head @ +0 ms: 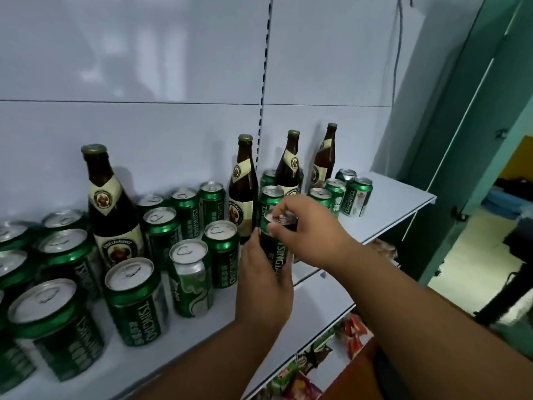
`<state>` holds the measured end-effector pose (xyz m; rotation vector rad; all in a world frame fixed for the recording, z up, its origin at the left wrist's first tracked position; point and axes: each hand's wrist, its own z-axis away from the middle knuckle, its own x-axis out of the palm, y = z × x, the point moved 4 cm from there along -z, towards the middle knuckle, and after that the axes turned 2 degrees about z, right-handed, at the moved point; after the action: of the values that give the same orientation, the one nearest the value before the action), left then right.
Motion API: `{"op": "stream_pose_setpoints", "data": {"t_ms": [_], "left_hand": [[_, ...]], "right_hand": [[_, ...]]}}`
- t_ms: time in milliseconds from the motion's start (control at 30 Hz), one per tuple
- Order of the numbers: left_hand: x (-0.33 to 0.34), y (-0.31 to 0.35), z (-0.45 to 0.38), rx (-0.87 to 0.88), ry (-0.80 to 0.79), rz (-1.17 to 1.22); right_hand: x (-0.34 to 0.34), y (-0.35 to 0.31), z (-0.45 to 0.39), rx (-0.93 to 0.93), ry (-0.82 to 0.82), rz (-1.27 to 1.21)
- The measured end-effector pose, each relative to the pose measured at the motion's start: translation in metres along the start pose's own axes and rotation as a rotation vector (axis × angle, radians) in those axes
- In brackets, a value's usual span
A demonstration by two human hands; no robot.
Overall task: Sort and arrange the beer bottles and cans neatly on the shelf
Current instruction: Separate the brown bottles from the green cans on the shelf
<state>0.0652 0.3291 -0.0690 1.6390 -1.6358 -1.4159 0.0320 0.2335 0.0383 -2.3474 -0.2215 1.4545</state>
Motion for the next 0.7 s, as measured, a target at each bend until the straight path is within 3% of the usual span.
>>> {"op": "stream_pose_setpoints", "data": {"t_ms": [267,433,700], "left_hand": [[0.027,0.004,-0.004,-0.172,0.207,-0.138],[0.039,-0.003,-0.011,-0.242,0.232,-0.179],[0.037,-0.002,-0.001,-0.301,0.204,-0.129]], "right_hand": [[0.014,0.028,-0.036,-0.287,-0.118,-0.106],[0.030,0.036,-0.046,-0.502,-0.220,-0.017],[0.030,0.050,-0.060,-0.524,-0.317,0.010]]}}
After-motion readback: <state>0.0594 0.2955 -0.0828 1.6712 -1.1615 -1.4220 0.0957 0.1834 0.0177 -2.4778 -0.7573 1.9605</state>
